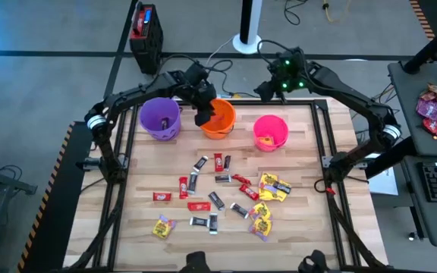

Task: Sort candy by brand, put in halloween buckets
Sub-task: Put the yellow candy into the pink bucket

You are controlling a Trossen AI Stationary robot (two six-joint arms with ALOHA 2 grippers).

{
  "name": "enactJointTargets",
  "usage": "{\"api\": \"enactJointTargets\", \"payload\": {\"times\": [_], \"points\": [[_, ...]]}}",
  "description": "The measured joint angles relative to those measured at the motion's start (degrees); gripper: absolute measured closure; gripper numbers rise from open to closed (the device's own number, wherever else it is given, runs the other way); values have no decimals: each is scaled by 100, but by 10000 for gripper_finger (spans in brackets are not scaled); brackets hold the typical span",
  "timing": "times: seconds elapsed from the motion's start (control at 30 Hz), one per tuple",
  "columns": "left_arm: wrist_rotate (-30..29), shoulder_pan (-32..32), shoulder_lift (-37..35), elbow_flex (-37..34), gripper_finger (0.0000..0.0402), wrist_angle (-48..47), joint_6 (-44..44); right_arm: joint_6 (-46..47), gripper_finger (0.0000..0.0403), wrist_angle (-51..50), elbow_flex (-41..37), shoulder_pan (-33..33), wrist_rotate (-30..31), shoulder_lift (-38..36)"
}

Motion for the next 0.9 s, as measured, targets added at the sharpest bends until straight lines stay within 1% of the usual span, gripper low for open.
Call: {"api": "enactJointTargets", "payload": {"times": [0.13, 0.2, 0.27, 0.3, 0.4, 0.6, 0.77, 0.9], "points": [[16, -21, -2, 39, 255, -60, -245, 34, 204, -337, 0, 56, 0, -158], [219, -21, -2, 205, 245, -255, -495, 143, 204, -606, 0, 122, -8, -268], [566, -55, -19, 441, 241, -475, -813, 266, 204, -979, 0, 239, -116, -380], [649, -98, -30, 564, 241, -576, -974, 345, 204, -1155, 0, 340, -168, -435], [612, -339, -40, 913, 243, -920, -1267, 554, 204, -1645, -66, 803, -224, -567], [-234, -1181, -106, 1577, 248, -1277, -1688, 720, 204, -2564, -458, 2056, -166, -713], [-1142, -2026, -229, 2033, 248, -1409, -2007, 1079, 204, -2597, -1072, 3101, 284, -832], [-1899, -2590, -334, 2405, 249, -1613, -2342, 1313, 204, -2517, -1614, 3587, 355, -839]]}}
